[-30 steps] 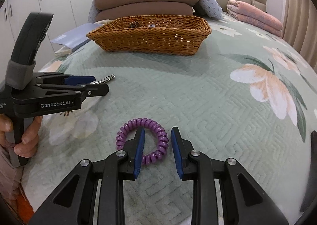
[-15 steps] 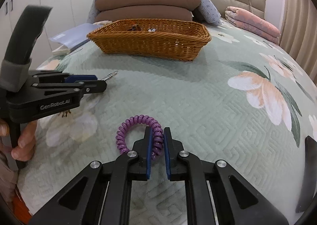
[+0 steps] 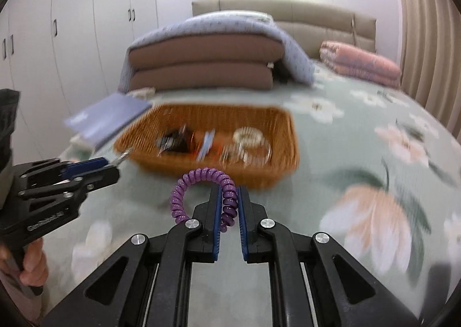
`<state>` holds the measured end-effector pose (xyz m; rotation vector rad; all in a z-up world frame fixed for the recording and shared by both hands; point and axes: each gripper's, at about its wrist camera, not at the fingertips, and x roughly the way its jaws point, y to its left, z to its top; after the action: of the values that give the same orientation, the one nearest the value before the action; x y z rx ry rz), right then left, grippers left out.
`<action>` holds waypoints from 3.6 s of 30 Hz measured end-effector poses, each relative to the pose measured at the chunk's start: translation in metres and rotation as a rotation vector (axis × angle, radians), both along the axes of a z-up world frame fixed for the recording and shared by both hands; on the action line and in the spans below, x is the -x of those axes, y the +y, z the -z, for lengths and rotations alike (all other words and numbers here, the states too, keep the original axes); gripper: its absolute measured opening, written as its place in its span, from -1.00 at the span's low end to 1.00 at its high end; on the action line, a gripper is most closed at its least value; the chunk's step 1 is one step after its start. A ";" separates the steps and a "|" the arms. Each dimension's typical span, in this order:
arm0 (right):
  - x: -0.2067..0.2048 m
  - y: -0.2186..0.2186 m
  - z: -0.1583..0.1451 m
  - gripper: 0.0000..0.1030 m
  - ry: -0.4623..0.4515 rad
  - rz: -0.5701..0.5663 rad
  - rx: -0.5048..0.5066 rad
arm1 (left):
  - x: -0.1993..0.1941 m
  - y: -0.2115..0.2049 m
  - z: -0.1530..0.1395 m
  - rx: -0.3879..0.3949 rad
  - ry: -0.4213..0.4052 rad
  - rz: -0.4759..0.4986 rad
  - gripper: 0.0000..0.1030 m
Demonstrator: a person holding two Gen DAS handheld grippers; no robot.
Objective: Organize jewelry
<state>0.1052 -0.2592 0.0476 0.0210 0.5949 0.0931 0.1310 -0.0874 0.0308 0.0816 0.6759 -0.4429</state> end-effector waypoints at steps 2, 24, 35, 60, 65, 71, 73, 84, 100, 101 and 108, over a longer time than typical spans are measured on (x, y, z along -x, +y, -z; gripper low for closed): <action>-0.019 -0.004 -0.006 -0.76 -0.005 0.011 -0.018 | -0.014 0.003 -0.012 0.008 -0.021 -0.021 -0.54; -0.194 -0.008 0.036 -0.56 0.220 -0.005 -0.141 | -0.155 0.009 0.022 0.081 0.042 -0.157 -0.53; -0.136 0.008 0.000 -0.46 0.053 -0.013 -0.062 | -0.138 0.024 -0.002 0.219 -0.013 -0.141 -0.12; 0.104 0.031 -0.022 0.60 -0.179 0.070 0.071 | 0.109 0.034 -0.044 0.042 -0.209 -0.323 0.54; 0.102 0.040 -0.005 0.62 -0.171 0.078 0.104 | 0.116 0.034 -0.005 -0.023 -0.205 -0.354 0.54; 0.089 0.038 0.015 0.62 -0.111 0.096 0.094 | 0.104 0.035 0.018 0.012 -0.125 -0.314 0.54; 0.086 0.035 0.019 0.62 -0.097 0.103 0.089 | 0.101 0.033 0.024 0.001 -0.116 -0.332 0.54; 0.082 0.020 0.023 0.65 -0.084 0.136 0.038 | 0.100 0.033 0.024 0.005 -0.117 -0.348 0.54; 0.084 0.024 0.023 0.71 -0.104 0.168 0.081 | 0.098 0.042 0.023 0.025 -0.110 -0.379 0.54; 0.083 0.023 0.024 0.71 -0.100 0.167 0.075 | 0.099 0.042 0.023 0.027 -0.111 -0.380 0.54; 0.082 0.023 0.024 0.71 -0.100 0.162 0.077 | 0.099 0.040 0.023 0.022 -0.111 -0.372 0.54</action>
<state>0.0228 -0.2362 0.0233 -0.0107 0.4944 -0.0853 0.0318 -0.0469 0.0077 -0.0408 0.5616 -0.0870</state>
